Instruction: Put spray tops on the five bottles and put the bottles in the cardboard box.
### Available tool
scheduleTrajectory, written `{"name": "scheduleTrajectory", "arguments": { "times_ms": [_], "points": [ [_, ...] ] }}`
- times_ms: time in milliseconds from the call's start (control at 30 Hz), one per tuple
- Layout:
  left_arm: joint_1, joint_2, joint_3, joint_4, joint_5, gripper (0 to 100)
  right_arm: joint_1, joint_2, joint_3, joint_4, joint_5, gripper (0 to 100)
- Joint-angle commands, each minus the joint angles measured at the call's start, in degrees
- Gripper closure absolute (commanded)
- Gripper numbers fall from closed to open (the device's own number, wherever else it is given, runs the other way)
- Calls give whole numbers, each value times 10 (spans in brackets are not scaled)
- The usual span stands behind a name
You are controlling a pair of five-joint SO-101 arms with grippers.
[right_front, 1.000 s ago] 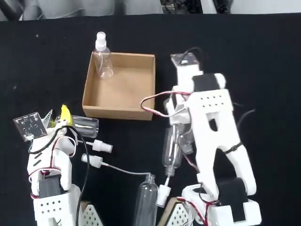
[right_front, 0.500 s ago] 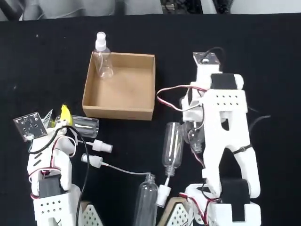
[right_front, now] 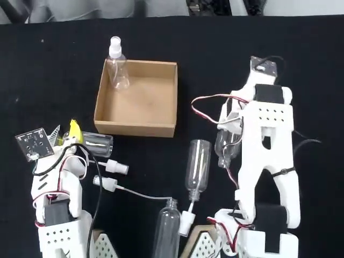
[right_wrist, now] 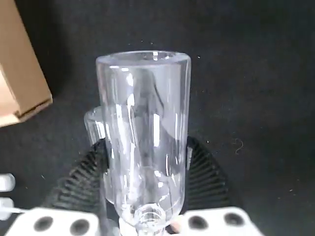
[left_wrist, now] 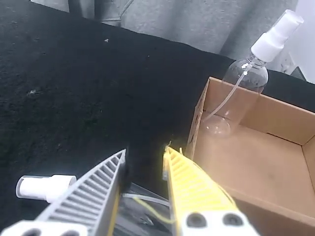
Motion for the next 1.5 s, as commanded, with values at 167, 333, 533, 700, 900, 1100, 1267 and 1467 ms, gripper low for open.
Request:
{"name": "scheduleTrajectory", "arguments": {
  "times_ms": [167,333,533,700,900,1100,1267,1467],
  "points": [
    [-6,-4,15,-12,-6,884,18,-27,-33,-14,-105,988],
    [-6,-4,15,-12,-6,884,18,-27,-32,-14,-153,987],
    [-6,-4,15,-12,-6,884,18,-27,5,-56,-186,987],
    [-6,-4,15,-12,-6,884,41,-27,93,-192,-225,987],
    [-6,-4,15,-12,-6,884,86,-27,175,-312,-299,987],
    [-6,-4,15,-12,-6,884,89,-27,217,-349,-347,987],
    [-6,-4,15,-12,-6,884,90,-27,225,-348,-366,986],
    [-6,-4,15,-12,-6,884,99,-27,241,-349,-367,985]
  ]
}}
